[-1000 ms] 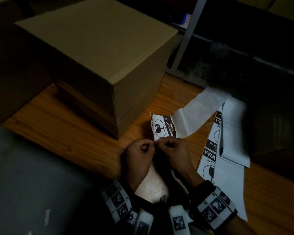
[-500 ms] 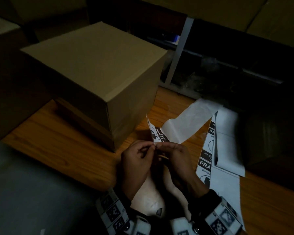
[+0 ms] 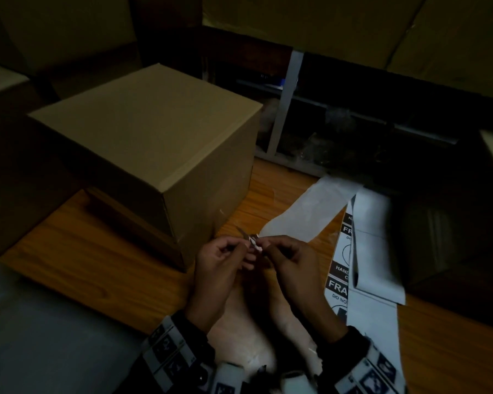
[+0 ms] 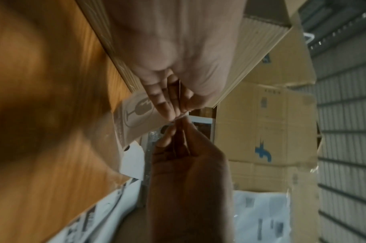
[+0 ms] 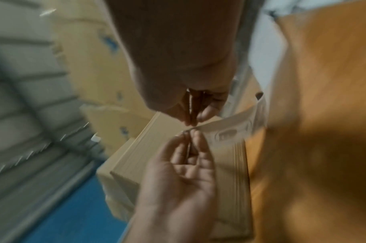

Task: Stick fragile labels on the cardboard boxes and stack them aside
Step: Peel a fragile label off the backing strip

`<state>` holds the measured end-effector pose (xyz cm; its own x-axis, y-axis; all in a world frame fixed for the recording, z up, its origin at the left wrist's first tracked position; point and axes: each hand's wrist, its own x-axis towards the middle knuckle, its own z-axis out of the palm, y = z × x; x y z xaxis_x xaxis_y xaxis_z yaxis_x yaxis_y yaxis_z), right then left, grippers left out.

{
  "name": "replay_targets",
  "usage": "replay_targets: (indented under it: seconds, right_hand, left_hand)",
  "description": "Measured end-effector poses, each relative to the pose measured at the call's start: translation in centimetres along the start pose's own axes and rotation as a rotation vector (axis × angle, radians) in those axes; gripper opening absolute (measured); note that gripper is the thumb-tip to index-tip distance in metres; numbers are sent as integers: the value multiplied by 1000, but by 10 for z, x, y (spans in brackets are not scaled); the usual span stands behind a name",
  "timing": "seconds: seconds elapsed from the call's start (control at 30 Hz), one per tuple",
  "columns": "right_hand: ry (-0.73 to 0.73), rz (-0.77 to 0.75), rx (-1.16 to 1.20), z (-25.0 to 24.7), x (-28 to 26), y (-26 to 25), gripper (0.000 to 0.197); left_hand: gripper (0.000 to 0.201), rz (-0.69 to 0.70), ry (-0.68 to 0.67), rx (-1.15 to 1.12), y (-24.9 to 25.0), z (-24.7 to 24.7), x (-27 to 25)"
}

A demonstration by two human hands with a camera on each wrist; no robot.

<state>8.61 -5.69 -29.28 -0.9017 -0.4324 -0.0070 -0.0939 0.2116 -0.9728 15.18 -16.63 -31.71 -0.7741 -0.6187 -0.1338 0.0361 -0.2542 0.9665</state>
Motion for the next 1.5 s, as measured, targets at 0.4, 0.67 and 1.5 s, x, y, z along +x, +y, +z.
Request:
replay_targets:
  seconds: [0.4,0.67,1.5]
  right_hand:
    - [-11,-235,-120,-12,12,-20,19]
    - [-56,-315,-191,-19,18,-22,21]
    - [-87,-18,82,-19,4,-28,23]
  left_hand:
    - [14,2,-16,-123,30,11,8]
    - [12,11,-7,-30,38,18,11]
    - [15,-204,-186,-45,41,6,5]
